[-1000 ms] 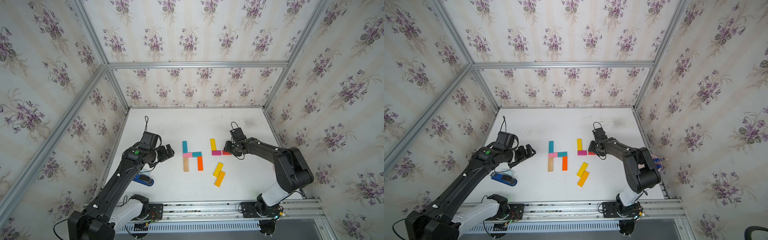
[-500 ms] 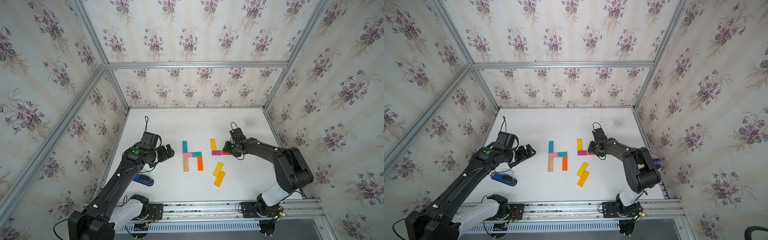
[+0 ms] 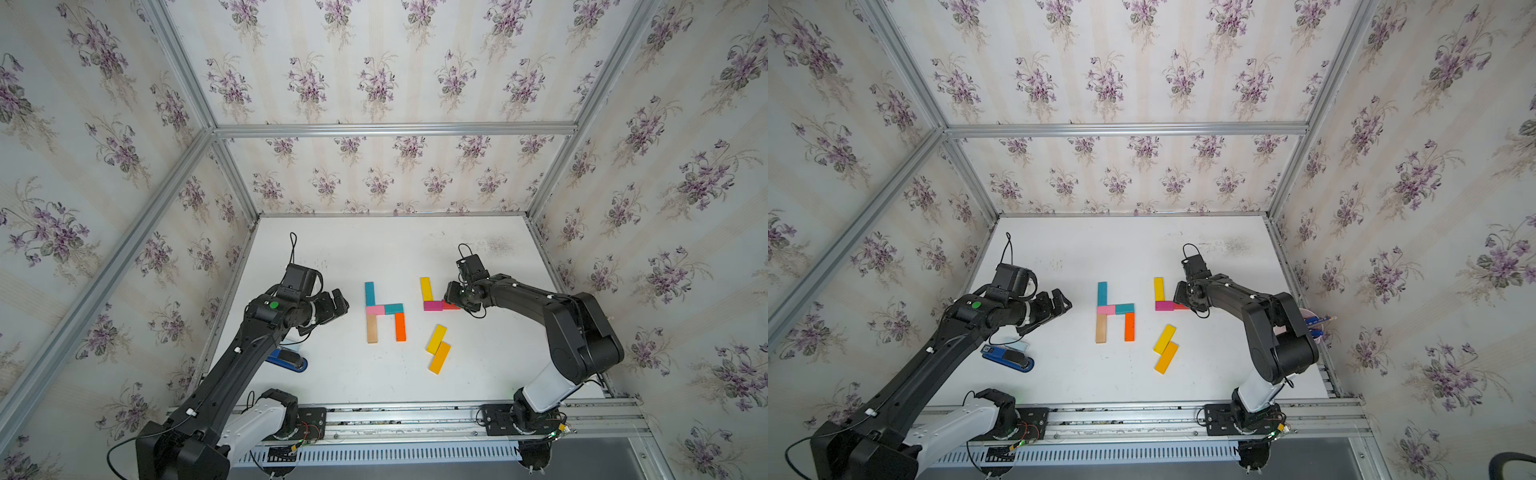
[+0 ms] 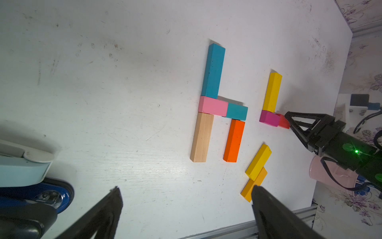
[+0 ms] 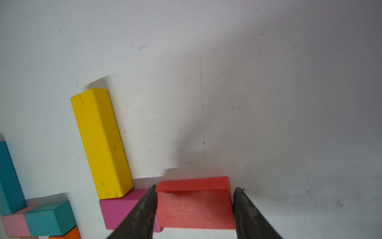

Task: Assemble the letter h with building blocks
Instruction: Assemble the building block at the center of the board.

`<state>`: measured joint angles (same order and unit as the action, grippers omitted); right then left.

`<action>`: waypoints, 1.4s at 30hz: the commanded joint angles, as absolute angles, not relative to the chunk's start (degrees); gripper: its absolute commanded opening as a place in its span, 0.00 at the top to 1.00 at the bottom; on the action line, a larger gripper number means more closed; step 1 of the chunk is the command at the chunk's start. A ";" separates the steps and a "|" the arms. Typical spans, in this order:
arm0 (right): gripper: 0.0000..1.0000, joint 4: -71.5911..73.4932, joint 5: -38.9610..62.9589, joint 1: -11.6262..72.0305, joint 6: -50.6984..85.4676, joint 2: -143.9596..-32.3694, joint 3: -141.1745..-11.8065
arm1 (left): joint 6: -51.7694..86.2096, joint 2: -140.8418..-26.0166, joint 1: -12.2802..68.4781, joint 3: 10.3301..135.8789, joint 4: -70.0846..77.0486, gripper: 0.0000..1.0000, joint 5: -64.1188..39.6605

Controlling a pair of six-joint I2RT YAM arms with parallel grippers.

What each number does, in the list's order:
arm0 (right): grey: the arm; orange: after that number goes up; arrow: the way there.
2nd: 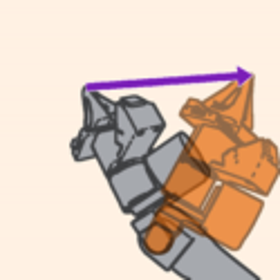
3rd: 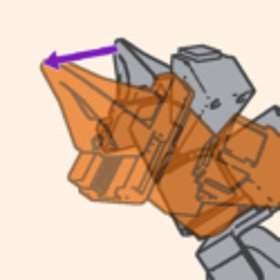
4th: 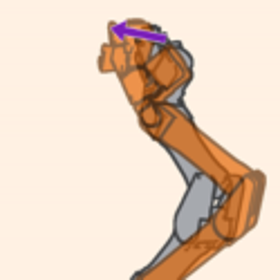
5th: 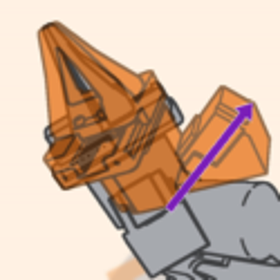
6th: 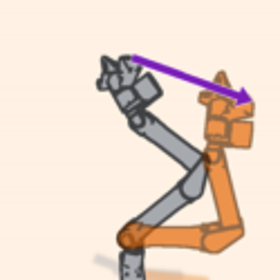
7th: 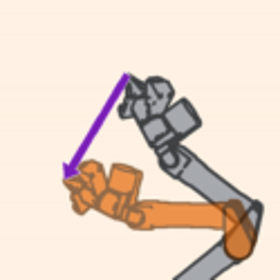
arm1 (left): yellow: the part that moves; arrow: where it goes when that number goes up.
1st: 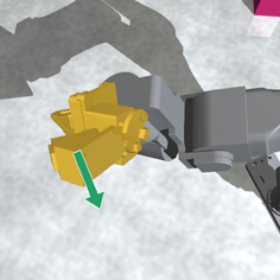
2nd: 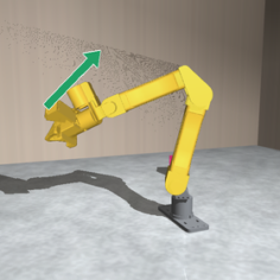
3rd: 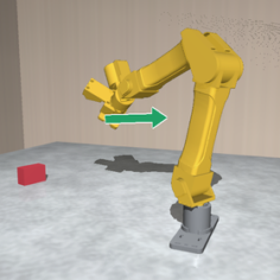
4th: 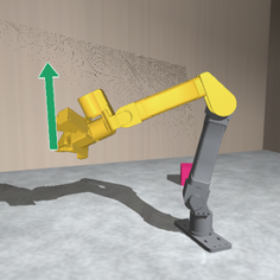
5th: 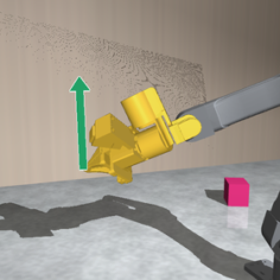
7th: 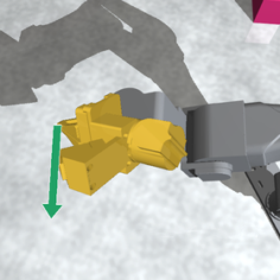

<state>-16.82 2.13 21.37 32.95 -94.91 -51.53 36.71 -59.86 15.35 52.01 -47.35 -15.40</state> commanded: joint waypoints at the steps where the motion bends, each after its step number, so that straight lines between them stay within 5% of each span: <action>1: 0.40 -17.25 1.56 21.53 32.70 -95.14 -51.72 | 36.13 -59.85 15.29 52.04 -46.58 0.00 -15.54; 17: 0.30 -26.37 -7.42 21.56 30.12 -99.93 -60.88 | 36.07 -59.84 15.27 52.45 -46.74 0.00 -15.58; 42: 0.36 -26.63 -7.03 22.66 28.52 -103.98 -60.77 | 36.11 -60.65 15.25 53.31 -46.68 0.00 -15.56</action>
<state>-24.80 -8.12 22.52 28.47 -103.96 -61.06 36.53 -60.66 15.33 52.82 -47.31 -15.42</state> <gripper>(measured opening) 0.642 0.996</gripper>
